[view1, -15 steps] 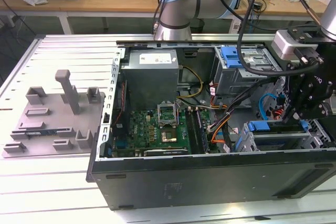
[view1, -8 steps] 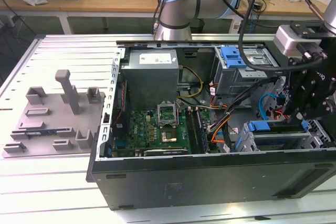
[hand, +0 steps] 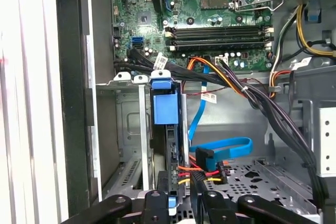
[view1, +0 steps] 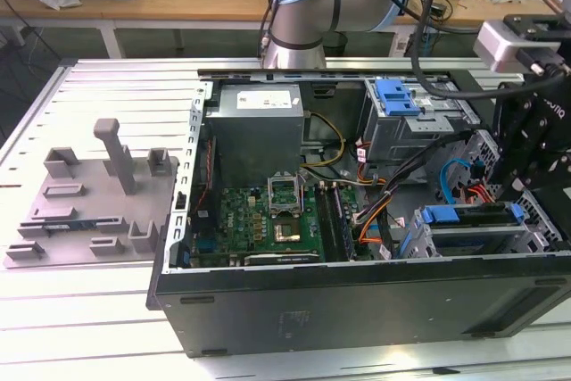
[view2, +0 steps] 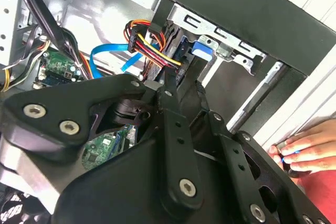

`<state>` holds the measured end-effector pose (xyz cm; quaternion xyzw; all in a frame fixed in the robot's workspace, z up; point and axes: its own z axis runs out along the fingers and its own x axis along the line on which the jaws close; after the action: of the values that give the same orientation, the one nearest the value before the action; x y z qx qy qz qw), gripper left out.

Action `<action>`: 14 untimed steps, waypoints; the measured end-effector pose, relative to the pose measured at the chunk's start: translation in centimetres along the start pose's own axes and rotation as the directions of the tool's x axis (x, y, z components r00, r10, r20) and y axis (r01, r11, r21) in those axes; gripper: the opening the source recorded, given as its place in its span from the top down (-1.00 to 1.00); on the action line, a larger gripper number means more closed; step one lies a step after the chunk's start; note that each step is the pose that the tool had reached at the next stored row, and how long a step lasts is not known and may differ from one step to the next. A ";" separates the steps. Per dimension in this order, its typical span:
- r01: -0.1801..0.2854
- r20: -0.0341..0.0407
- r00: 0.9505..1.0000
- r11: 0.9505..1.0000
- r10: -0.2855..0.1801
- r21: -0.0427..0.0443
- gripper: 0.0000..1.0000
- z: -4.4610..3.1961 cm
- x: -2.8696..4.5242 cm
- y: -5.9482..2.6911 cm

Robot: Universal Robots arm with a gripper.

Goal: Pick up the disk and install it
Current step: 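Insert the first disk wire, then insert the second disk wire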

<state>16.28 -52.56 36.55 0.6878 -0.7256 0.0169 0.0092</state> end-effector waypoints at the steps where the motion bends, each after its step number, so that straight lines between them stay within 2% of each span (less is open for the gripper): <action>1: 0.000 0.000 1.000 1.000 0.000 0.000 0.39 -0.10 -0.01 0.00; 14: 0.000 0.000 1.000 1.000 0.000 0.000 0.39 -0.23 -0.03 0.00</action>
<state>16.28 -52.53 36.77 0.6878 -0.7256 0.0170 0.0093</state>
